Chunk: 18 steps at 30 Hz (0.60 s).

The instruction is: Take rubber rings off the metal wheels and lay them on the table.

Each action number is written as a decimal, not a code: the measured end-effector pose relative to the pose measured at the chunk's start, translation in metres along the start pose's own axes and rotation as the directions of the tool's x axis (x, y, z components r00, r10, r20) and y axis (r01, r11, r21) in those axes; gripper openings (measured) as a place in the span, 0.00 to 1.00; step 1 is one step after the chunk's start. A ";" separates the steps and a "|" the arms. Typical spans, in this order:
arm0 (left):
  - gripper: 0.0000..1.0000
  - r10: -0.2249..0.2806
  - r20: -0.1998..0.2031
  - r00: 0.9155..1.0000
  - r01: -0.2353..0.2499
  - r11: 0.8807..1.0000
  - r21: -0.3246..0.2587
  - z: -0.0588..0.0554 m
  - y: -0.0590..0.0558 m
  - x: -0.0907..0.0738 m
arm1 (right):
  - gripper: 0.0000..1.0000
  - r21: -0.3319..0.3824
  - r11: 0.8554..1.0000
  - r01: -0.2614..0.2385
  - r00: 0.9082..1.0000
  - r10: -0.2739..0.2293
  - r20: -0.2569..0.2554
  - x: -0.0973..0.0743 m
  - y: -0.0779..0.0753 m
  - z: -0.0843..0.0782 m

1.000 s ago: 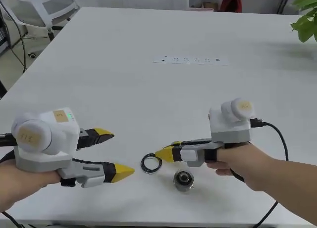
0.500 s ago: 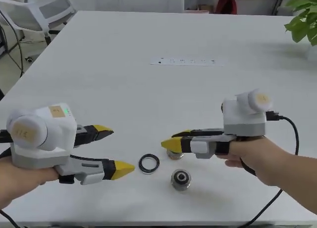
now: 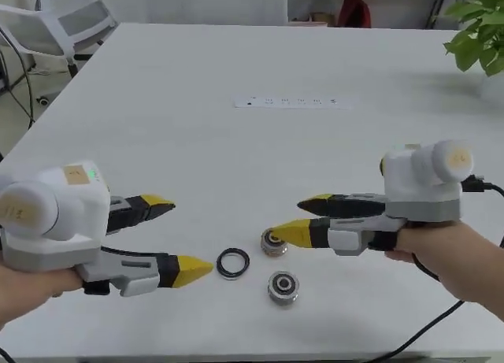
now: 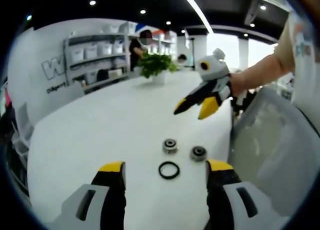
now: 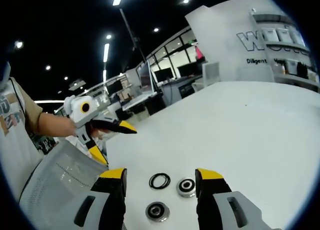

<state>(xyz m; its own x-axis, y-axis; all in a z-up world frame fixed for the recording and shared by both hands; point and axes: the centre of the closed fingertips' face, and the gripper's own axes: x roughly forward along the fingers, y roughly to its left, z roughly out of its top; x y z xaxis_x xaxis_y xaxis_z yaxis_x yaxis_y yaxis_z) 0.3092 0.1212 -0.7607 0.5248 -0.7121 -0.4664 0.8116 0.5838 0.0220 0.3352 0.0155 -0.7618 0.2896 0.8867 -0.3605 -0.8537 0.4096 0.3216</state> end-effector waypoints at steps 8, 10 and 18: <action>0.70 -0.014 0.011 1.000 0.014 1.000 -0.001 0.006 -0.009 -0.002 | 0.66 -0.083 0.996 0.031 0.999 -0.030 0.016 -0.020 0.003 0.002; 0.71 -0.017 0.011 1.000 0.017 1.000 0.006 0.007 -0.011 -0.003 | 0.68 -0.089 0.995 0.036 0.999 -0.035 0.019 -0.025 0.004 0.001; 0.73 -0.016 0.015 1.000 0.016 1.000 0.006 0.006 -0.014 -0.007 | 0.76 -0.105 0.992 0.070 0.997 -0.067 0.031 -0.039 0.000 -0.007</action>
<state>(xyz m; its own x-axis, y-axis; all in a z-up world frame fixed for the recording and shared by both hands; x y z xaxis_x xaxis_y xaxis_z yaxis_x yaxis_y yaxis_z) 0.2958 0.1162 -0.7525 0.5155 -0.7271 -0.4535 0.8214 0.5700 0.0197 0.3210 -0.0205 -0.7537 0.3591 0.8636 -0.3540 -0.8723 0.4454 0.2016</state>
